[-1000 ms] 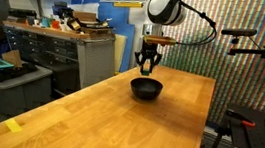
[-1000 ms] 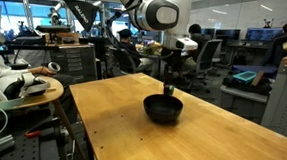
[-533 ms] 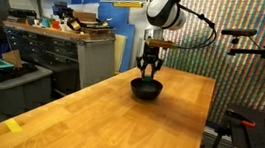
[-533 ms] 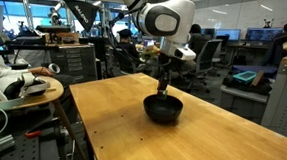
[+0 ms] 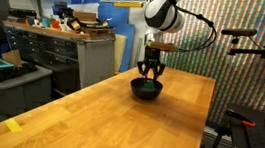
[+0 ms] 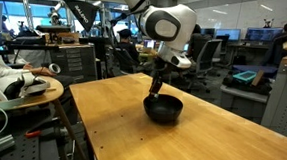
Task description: Put the green block in the black bowl
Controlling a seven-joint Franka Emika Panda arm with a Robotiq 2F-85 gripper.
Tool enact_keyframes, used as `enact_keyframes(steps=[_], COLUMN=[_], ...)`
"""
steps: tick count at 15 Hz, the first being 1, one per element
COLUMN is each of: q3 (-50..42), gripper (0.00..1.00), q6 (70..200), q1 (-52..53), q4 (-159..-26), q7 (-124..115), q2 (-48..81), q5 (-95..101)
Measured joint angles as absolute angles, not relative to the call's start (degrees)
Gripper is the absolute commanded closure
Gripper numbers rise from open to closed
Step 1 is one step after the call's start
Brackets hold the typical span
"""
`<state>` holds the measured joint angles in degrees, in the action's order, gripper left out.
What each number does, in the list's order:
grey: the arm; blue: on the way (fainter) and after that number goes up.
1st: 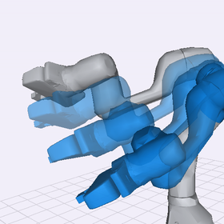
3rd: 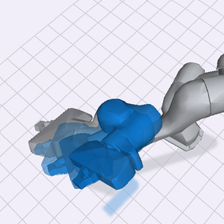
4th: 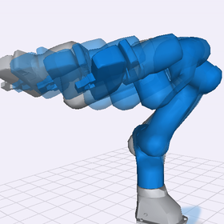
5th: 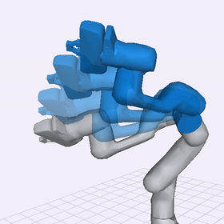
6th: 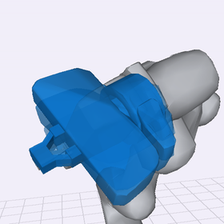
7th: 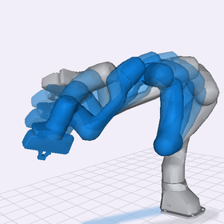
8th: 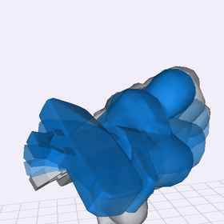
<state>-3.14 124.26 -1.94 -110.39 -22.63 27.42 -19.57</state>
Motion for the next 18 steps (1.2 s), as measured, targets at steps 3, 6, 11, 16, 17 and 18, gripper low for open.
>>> enact_keyframes(steps=[3, 6, 11, 16, 17, 18], q3=[-2.8, -2.5, -2.3, -2.3, -2.2, -2.2], gripper=[0.20, 0.00, 0.00, 0.00, 0.00, 0.00], q6=[124.3, 124.6, 126.4, 130.8, 131.3, 132.0], q1=[-1.9, -1.9, -1.6, -0.6, -0.4, -0.2], q4=[-109.8, -109.0, -108.2, -108.6, -108.7, -109.0], q7=[-21.6, -21.0, -20.1, -19.2, -18.8, -18.3], q2=[28.0, 28.5, 28.7, 27.5, 27.0, 26.3], q5=[-19.6, -19.6, -19.5, -17.8, -17.5, -16.9])
